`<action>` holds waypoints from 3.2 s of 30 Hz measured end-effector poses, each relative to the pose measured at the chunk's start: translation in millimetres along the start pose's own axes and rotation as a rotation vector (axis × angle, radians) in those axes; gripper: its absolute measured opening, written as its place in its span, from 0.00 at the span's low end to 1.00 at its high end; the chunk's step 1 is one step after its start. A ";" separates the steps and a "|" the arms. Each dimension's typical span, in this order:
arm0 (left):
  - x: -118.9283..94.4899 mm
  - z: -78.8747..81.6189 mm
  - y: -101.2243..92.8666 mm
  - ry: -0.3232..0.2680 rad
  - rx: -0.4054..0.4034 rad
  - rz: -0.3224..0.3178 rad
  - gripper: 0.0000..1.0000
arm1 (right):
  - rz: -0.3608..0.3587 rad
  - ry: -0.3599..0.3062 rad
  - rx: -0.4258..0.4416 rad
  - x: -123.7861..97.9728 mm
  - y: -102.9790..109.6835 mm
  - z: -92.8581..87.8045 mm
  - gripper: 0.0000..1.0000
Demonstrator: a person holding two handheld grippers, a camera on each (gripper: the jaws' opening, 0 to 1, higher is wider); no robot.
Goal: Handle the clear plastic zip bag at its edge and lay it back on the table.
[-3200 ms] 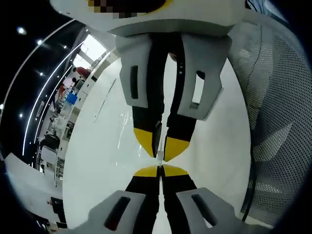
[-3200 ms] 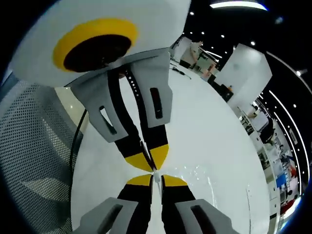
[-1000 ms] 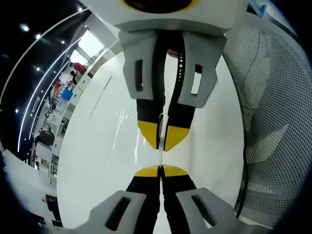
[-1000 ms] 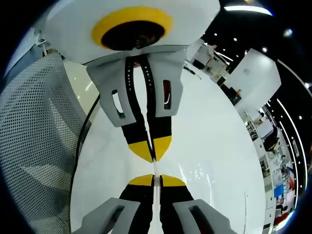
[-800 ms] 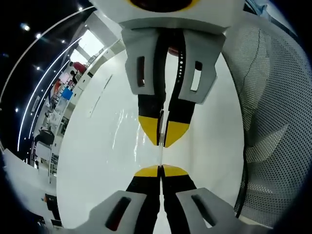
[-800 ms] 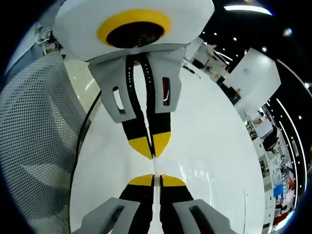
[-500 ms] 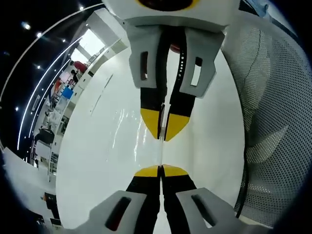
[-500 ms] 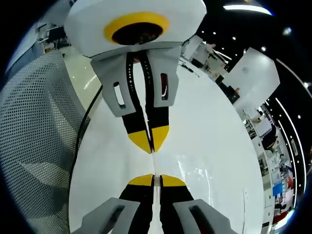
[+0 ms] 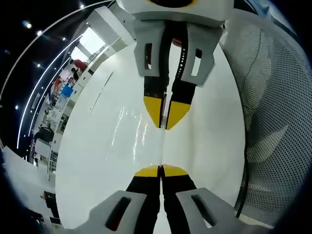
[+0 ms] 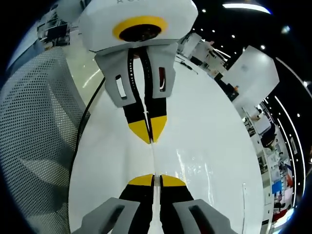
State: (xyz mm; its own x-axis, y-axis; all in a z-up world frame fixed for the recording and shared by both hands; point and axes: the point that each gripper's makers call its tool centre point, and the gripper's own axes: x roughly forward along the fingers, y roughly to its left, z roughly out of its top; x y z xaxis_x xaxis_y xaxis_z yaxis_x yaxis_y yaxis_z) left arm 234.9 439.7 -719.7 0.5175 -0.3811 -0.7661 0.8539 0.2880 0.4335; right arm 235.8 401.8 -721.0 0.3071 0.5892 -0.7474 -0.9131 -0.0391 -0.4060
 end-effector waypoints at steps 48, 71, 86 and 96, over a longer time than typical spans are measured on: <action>-1.3 -16.1 0.9 0.027 -0.036 -0.001 0.00 | -0.012 0.031 0.052 -11.5 -2.0 -26.7 0.00; 3.0 -26.6 -0.1 0.045 -0.047 -0.005 0.00 | -0.006 0.053 0.040 -16.3 1.9 -36.0 0.00; -1.0 -32.1 0.2 0.059 -0.053 0.002 0.00 | -0.012 0.072 0.048 -22.7 2.2 -47.9 0.00; 3.4 -34.0 -2.0 0.065 -0.039 -0.002 0.00 | -0.019 0.074 0.056 -26.0 4.0 -51.8 0.00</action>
State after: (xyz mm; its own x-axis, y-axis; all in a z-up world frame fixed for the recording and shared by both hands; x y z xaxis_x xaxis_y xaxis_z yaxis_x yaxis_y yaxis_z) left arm 233.1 467.7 -739.3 0.5096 -0.3239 -0.7971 0.8516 0.3221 0.4136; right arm 238.1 344.5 -730.5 0.3412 0.5281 -0.7776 -0.9200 0.0178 -0.3916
